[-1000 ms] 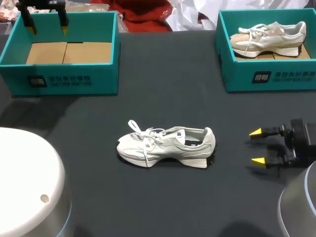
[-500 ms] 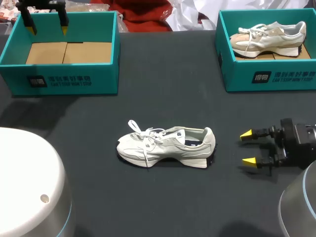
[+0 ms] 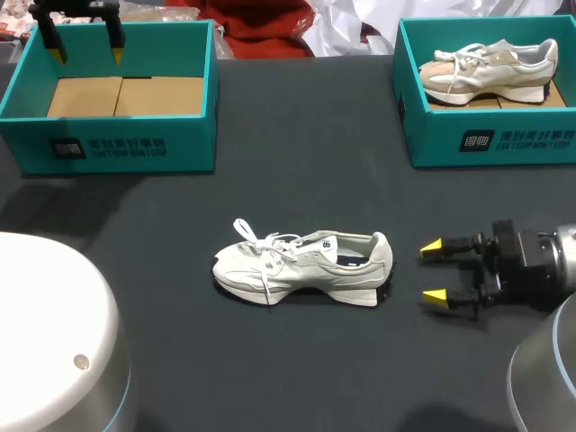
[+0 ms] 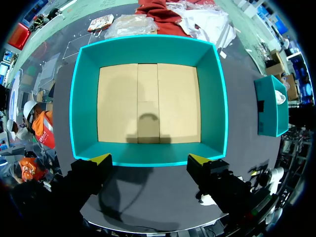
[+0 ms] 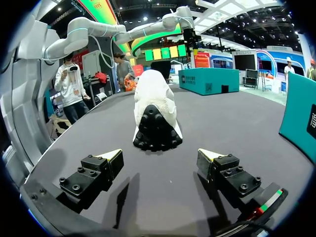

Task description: Take the shoe out of the shoebox, open the shoe tongue, remove and reinsert the insole, then place the shoe into the shoebox

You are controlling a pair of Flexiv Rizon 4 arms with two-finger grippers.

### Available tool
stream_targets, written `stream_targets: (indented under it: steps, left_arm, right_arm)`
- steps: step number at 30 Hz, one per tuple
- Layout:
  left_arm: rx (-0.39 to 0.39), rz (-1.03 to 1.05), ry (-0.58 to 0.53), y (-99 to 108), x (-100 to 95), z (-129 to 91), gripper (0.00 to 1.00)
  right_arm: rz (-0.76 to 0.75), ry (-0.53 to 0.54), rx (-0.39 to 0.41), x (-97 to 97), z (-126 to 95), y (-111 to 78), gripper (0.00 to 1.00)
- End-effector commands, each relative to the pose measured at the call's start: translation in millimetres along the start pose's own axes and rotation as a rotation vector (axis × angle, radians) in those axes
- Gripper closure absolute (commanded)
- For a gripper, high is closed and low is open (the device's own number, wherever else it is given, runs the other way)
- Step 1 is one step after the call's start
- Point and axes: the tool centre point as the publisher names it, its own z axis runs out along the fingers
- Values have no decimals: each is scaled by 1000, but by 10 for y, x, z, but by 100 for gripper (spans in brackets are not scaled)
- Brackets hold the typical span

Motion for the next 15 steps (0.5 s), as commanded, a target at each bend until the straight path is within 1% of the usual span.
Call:
stream_targets:
  steps: [1, 7, 11, 15]
  left_arm:
    - [-1, 0, -1, -1, 0, -1, 0]
    - [-1, 0, -1, -1, 0, -1, 0]
    - [-1, 0, -1, -1, 0, -1, 0]
    - [-1, 0, -1, -1, 0, -1, 0]
  right_arm:
    - [4, -7, -2, 16, 78, 16, 0]
    - [4, -12, -14, 14, 183, 59, 0]
    - [-38, -20, -28, 21, 237, 109, 0]
    - [-41, -18, -30, 20, 309, 140, 0]
